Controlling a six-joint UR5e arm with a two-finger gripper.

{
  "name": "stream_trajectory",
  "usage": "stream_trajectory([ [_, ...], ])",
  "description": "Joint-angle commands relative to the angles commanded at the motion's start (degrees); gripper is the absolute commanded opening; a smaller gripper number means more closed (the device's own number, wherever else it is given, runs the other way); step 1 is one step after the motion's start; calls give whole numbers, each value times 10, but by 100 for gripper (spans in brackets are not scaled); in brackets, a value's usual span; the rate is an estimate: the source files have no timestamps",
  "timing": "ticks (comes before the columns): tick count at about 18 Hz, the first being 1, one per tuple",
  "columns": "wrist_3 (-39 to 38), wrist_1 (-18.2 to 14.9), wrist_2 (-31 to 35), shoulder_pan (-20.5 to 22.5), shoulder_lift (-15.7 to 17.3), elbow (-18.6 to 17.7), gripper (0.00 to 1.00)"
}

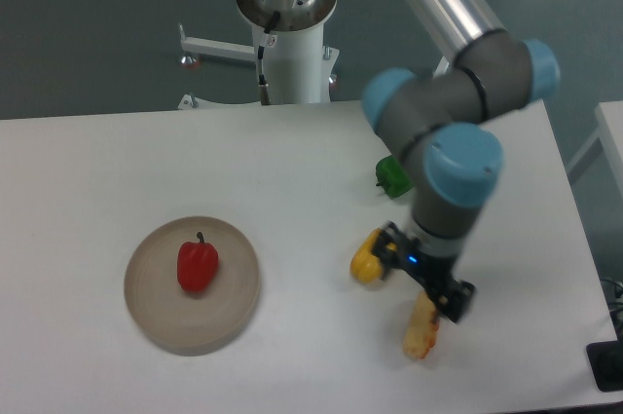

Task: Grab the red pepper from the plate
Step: 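Swing the open gripper over to above the red pepper on the plate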

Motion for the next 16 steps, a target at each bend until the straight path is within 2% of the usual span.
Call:
stream_trajectory([
  [2, -69, -1, -7, -20, 32, -37, 100],
  [6, -171, 3, -32, -47, 70, -101, 100],
  [10, -273, 25, -61, -73, 88, -152, 100],
  [11, -287, 35, -61, -83, 88, -162, 100],
  [14, -325, 94, -60, -105, 89, -204, 100],
  [16, -340, 120, -58, -116, 86, -219, 100],
])
